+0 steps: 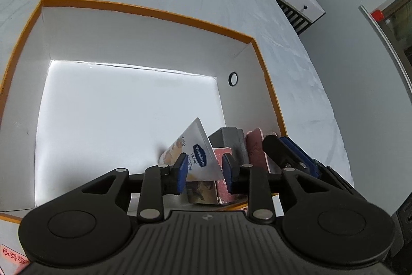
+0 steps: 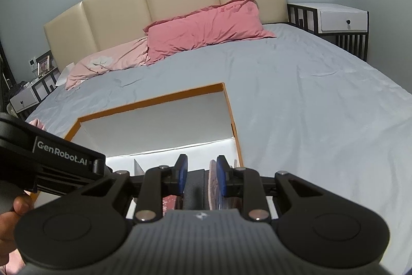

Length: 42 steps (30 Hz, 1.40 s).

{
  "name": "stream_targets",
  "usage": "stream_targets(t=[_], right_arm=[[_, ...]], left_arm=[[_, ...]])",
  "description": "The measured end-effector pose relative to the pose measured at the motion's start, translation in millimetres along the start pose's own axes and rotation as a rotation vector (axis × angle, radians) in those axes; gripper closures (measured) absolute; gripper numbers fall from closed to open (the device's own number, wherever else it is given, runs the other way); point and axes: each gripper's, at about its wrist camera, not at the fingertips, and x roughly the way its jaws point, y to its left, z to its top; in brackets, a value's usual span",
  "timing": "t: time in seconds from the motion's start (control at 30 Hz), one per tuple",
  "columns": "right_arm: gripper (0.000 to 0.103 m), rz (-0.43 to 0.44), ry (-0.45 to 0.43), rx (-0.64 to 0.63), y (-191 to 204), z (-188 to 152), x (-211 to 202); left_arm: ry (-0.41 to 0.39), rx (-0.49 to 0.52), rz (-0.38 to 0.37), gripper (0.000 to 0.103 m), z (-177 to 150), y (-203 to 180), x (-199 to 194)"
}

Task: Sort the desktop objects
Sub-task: 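Lower the white lotion tube into the box and open the left tool, then grasp the gold box with the left tool while the right tool reaches the plush toy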

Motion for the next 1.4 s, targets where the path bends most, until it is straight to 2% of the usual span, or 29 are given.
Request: stream_targets(t=[0.13, 0.3, 0.33, 0.37, 0.47, 0.57, 0.6, 0.7, 0.87, 0.9, 0.97, 1.03, 1.17, 1.4], right_arm=[[0.077, 0.004, -0.030, -0.018, 3, 0, -8], [0.077, 0.065, -0.090, -0.055, 11, -3, -30], [0.075, 0.078, -0.099, -0.066, 14, -4, -35], [0.068, 0.095, -0.107, -0.082, 17, -7, -41], [0.065, 0.144, -0.124, -0.142, 27, -17, -58], [0.064, 0.175, -0.102, -0.194, 35, -29, -68], [0.064, 0.186, -0.087, -0.207, 37, -33, -70], [0.065, 0.189, -0.019, -0.254, 43, -48, -70], [0.067, 0.193, 0.111, -0.327, 51, -73, -62], [0.070, 0.177, 0.121, -0.341, 52, -77, -59], [0.086, 0.124, 0.144, -0.374, 55, -84, -52], [0.086, 0.109, 0.160, -0.371, 56, -85, -46], [0.087, 0.131, 0.198, -0.354, 58, -86, -32], [0.087, 0.227, 0.262, -0.347, 64, -93, -15]], left_arm=[[-0.060, 0.022, -0.001, 0.071, -3, -5, -18], [-0.140, 0.111, 0.033, 0.071, -16, -20, -57], [-0.145, 0.124, 0.042, 0.071, -20, -22, -65], [-0.153, 0.132, 0.046, 0.071, -24, -23, -72], [-0.169, 0.132, 0.061, 0.071, -41, -21, -90], [-0.157, 0.100, 0.084, 0.071, -59, -12, -101], [-0.151, 0.082, 0.096, 0.067, -65, -8, -101], [-0.138, 0.018, 0.138, 0.044, -78, 6, -95], [-0.087, -0.062, 0.193, 0.042, -93, 18, -69], [-0.077, -0.072, 0.195, 0.041, -94, 19, -62], [-0.068, -0.091, 0.211, 0.040, -94, 21, -49], [-0.070, -0.107, 0.218, 0.040, -96, 24, -40], [-0.052, -0.147, 0.225, 0.038, -95, 28, -24], [-0.004, -0.154, 0.257, 0.037, -91, 28, -5]])
